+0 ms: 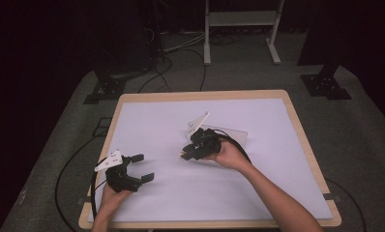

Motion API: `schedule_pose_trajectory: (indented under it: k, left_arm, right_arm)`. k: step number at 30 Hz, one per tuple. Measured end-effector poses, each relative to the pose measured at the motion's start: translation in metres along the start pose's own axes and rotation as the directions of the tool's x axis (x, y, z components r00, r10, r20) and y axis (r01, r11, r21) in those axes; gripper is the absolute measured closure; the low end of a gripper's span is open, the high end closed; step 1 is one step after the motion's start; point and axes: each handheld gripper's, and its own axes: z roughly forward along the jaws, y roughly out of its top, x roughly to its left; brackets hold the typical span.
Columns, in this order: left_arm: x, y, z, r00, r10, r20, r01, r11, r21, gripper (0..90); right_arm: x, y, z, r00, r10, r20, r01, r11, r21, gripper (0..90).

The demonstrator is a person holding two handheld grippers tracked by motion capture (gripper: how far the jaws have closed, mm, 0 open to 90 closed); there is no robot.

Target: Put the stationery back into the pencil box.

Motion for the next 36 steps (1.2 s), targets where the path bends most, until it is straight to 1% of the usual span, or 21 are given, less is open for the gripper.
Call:
schedule_pose_trajectory:
  k: [10, 13, 19, 21, 27, 30, 33, 36]
  left_arm:
    - [0.0, 0.0, 0.0, 1.0, 0.001, 0.0, -0.001, 1.0, -0.001, 2.1]
    - [0.0, 0.0, 0.0, 1.0, 0.002, 0.0, -0.002, 1.0, -0.001, 2.2]
    - [0.0, 0.0, 0.0, 1.0, -0.002, 0.001, 0.002, 1.0, -0.001, 2.2]
    - [0.0, 0.0, 0.0, 1.0, -0.002, 0.001, 0.002, 1.0, -0.001, 2.2]
    - [0.0, 0.0, 0.0, 1.0, -0.001, 0.001, 0.001, 1.0, -0.002, 2.2]
    - [0.0, 0.0, 0.0, 1.0, -0.003, 0.001, 0.003, 1.0, -0.002, 2.2]
    - [0.0, 0.0, 0.0, 1.0, -0.006, 0.001, 0.006, 1.0, -0.003, 2.1]
    - [0.0, 0.0, 0.0, 1.0, -0.006, 0.001, 0.006, 1.0, -0.004, 2.2]
  right_arm:
    - [-0.011, 0.002, 0.003, 0.9997, 0.017, 0.019, -0.017, 1.0, 0.005, 68.0]
    - [-0.015, 0.001, 0.005, 0.9992, 0.029, 0.029, -0.029, 1.0, 0.009, 68.0]
    - [-0.021, 0.0, 0.007, 0.9984, 0.033, 0.045, -0.034, 0.999, 0.015, 68.0]
    - [-0.024, 0.0, 0.008, 0.9978, 0.04, 0.053, -0.041, 0.999, 0.019, 68.0]
    - [-0.031, -0.002, 0.011, 0.9964, 0.047, 0.07, -0.05, 0.998, 0.036, 68.0]
    - [-0.033, -0.003, 0.012, 0.9962, 0.047, 0.073, -0.05, 0.998, 0.042, 68.0]
    - [-0.036, -0.005, 0.014, 0.9952, 0.06, 0.077, -0.064, 0.997, 0.042, 68.0]
    - [-0.037, -0.006, 0.015, 0.995, 0.057, 0.082, -0.06, 0.997, 0.042, 68.0]
